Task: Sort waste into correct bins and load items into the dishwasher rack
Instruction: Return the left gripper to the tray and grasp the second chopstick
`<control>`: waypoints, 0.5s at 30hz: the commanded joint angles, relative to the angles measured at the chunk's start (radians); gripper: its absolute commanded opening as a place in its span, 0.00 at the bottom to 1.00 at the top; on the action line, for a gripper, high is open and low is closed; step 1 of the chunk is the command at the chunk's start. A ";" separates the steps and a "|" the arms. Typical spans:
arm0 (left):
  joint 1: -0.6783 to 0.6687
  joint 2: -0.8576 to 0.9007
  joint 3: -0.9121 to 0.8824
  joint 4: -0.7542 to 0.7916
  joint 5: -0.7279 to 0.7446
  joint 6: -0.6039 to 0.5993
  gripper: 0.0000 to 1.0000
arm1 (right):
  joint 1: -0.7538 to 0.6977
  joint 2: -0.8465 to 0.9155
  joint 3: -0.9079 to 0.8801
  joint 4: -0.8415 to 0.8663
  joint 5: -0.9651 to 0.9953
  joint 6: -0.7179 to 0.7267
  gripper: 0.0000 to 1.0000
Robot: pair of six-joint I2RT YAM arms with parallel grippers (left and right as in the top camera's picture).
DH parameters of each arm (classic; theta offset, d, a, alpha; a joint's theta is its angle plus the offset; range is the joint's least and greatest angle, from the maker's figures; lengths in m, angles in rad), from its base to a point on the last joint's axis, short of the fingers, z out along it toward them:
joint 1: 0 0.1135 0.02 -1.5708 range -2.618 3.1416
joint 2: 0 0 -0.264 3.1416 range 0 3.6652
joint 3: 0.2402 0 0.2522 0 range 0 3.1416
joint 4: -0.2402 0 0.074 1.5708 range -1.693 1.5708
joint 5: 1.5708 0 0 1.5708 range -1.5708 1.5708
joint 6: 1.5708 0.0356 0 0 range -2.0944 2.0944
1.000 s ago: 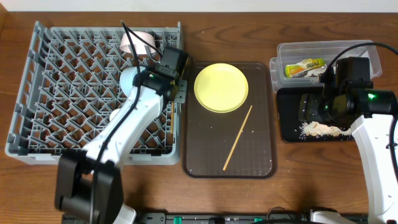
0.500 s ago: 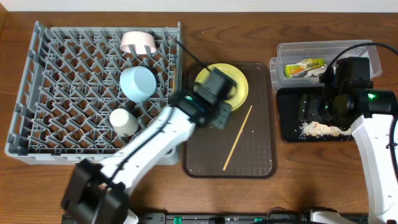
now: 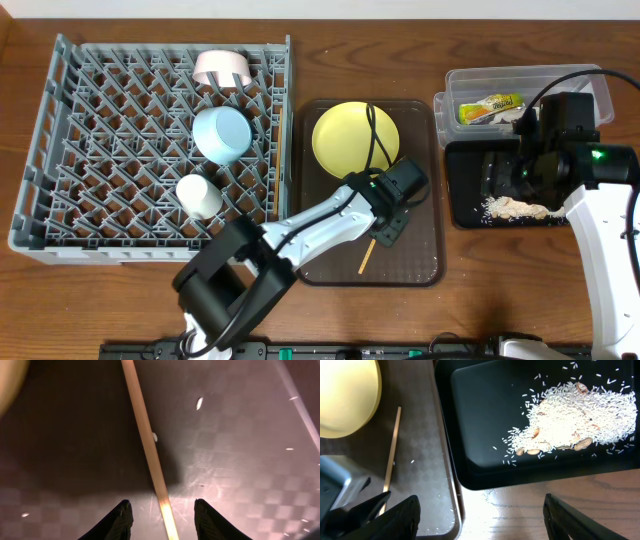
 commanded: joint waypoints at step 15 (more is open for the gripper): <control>-0.012 0.085 -0.011 0.015 -0.005 -0.051 0.09 | -0.007 -0.007 0.008 -0.003 0.000 -0.008 0.77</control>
